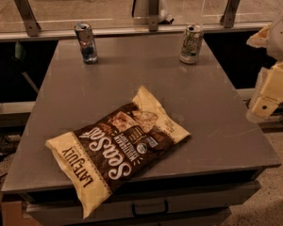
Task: Move 7up can near brown chip bag
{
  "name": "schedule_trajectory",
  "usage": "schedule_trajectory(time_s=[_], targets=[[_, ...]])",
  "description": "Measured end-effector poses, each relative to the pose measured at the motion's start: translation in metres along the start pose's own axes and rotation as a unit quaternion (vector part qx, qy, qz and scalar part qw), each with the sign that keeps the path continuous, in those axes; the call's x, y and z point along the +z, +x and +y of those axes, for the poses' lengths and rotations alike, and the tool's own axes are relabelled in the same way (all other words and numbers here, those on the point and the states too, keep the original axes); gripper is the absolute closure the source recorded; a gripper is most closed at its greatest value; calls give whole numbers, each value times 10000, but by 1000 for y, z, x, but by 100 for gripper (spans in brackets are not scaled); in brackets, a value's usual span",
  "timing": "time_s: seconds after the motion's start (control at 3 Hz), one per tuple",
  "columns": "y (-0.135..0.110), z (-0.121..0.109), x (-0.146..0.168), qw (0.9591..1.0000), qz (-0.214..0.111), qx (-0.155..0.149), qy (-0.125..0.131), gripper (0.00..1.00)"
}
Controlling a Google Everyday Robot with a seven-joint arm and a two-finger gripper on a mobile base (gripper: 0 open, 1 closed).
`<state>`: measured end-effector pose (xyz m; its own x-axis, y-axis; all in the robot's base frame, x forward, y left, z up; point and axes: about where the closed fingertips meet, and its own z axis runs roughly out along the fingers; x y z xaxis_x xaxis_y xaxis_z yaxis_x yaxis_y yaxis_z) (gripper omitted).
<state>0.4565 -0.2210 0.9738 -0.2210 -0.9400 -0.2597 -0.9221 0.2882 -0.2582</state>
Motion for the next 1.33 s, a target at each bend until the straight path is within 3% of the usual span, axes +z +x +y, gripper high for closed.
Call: schedule_trajectory(time_s=[0.33, 0.67, 1.0, 1.33], targets=[[2, -40, 20, 9985, -511, 137, 173, 0], [-4, -95, 47, 9923, -1118, 269, 453, 0], [-16, -157, 83, 9822, -1661, 471, 745, 0], [-16, -156, 82, 9823, -1658, 468, 741, 0]])
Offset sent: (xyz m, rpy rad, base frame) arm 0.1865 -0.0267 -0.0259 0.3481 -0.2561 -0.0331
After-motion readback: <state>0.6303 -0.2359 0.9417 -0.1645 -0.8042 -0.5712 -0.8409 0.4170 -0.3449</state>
